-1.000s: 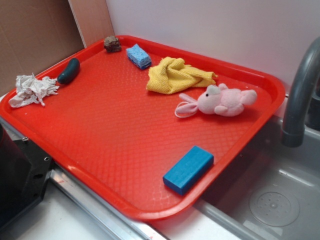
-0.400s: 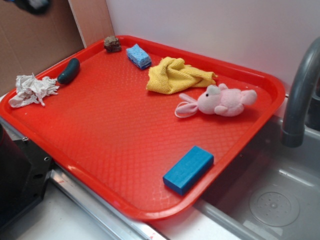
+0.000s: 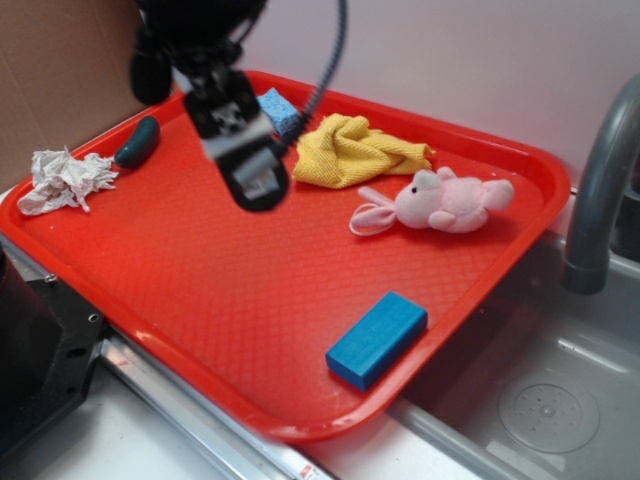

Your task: Grab the blue block.

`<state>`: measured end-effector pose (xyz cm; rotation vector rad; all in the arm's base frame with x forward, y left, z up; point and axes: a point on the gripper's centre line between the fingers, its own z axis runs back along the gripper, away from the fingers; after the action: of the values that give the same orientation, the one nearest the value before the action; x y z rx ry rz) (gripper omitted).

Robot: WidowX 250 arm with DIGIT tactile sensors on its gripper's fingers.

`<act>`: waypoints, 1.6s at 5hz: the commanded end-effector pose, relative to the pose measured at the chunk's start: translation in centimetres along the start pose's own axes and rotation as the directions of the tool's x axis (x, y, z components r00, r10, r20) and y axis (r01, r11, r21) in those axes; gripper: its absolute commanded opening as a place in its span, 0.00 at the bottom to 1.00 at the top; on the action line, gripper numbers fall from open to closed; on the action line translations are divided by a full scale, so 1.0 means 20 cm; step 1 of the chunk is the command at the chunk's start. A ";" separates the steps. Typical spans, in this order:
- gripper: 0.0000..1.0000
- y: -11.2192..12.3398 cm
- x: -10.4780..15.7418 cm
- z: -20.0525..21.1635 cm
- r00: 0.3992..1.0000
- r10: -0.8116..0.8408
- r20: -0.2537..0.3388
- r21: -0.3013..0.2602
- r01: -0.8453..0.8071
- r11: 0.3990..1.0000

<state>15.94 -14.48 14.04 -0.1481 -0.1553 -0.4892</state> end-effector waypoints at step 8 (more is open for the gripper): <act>1.00 0.02 0.00 -0.53 0.988 0.085 -0.128 0.114 -0.070 0.991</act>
<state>17.32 -15.32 3.04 0.0019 -0.0190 -0.4263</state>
